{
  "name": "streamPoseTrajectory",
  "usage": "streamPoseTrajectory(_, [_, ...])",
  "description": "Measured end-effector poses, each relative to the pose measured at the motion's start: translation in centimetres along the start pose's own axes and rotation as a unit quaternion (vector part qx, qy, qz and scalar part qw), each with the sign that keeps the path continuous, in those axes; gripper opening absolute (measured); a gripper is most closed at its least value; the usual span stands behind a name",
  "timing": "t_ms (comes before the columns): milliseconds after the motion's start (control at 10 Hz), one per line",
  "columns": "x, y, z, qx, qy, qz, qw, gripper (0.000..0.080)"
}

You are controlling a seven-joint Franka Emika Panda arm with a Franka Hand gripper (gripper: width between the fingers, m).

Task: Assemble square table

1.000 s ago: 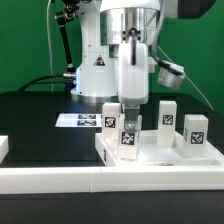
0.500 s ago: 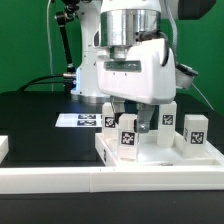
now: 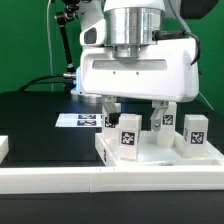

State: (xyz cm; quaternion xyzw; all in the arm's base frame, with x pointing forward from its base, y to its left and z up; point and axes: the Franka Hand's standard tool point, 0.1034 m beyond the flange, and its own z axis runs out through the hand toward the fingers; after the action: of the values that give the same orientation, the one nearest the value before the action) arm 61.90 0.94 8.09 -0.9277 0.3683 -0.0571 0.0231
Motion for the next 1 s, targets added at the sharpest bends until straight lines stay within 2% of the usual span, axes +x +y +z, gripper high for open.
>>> streamPoseTrajectory(200, [0.11,0.11,0.01,0.000,0.000,-0.072,0.997,0.0649])
streamPoseTrajectory(500, [0.12,0.15,0.01,-0.007,0.003,-0.149,0.989,0.0649])
streamPoseTrajectory(800, [0.29,0.34,0.01,-0.015,0.005,-0.250,0.968,0.0649])
streamPoseTrajectory(900, [0.31,0.36,0.01,-0.017,0.005,-0.262,0.965,0.0563])
streamPoseTrajectory(1000, [0.35,0.40,0.01,-0.017,0.005,-0.262,0.965,0.0426])
